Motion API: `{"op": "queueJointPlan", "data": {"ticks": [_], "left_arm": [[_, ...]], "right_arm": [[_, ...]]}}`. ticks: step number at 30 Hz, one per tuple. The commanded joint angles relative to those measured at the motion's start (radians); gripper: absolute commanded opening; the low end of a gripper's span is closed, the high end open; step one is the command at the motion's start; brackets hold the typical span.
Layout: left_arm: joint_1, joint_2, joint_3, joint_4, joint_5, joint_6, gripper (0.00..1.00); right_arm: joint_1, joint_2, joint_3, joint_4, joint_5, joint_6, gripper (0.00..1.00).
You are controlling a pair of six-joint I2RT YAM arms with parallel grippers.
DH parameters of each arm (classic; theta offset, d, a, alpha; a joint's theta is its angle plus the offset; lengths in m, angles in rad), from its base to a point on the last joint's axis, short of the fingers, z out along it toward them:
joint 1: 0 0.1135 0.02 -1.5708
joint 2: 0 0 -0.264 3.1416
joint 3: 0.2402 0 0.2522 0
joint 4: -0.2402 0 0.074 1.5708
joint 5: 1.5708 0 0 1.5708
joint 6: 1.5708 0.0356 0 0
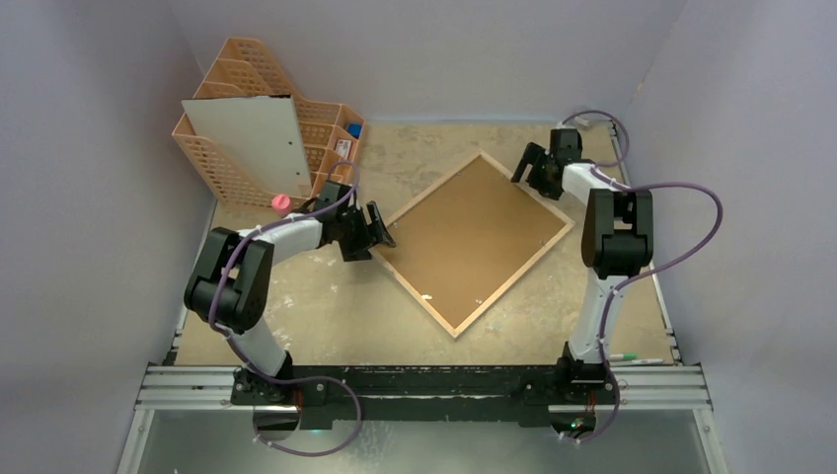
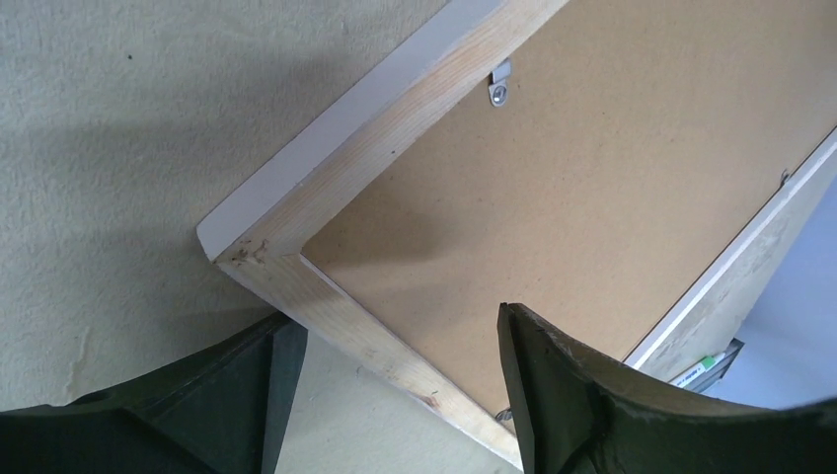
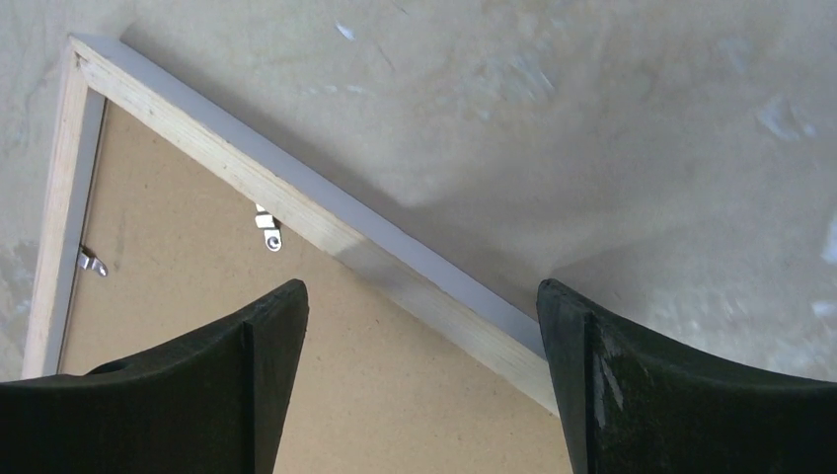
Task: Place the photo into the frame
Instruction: Install the photo frame at the center of the board, then adjust the photo frame at the center of the board.
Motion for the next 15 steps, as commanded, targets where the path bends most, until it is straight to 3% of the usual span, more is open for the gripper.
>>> {"op": "queueJointPlan", "data": {"ticks": [1,11,15], "left_arm": [[-0.002,0.065,0.074,0.036,0.032,0.022,0.73],[-0.002,0.207,0.237,0.027,0.091,0.078,0.72],[-0.002,0.267,0.326,0.018,0.099,0.090,0.72]], "right_arm": [[0.003,-0.110,-0.131,-0.040,-0.080,0.088,0.86],[0.003,-0.402,-0.500,-0.001,0.022,0.226,0.81],[0.003,-0.472,-0.570,-0.035,0.103,0.216,0.80]]}}
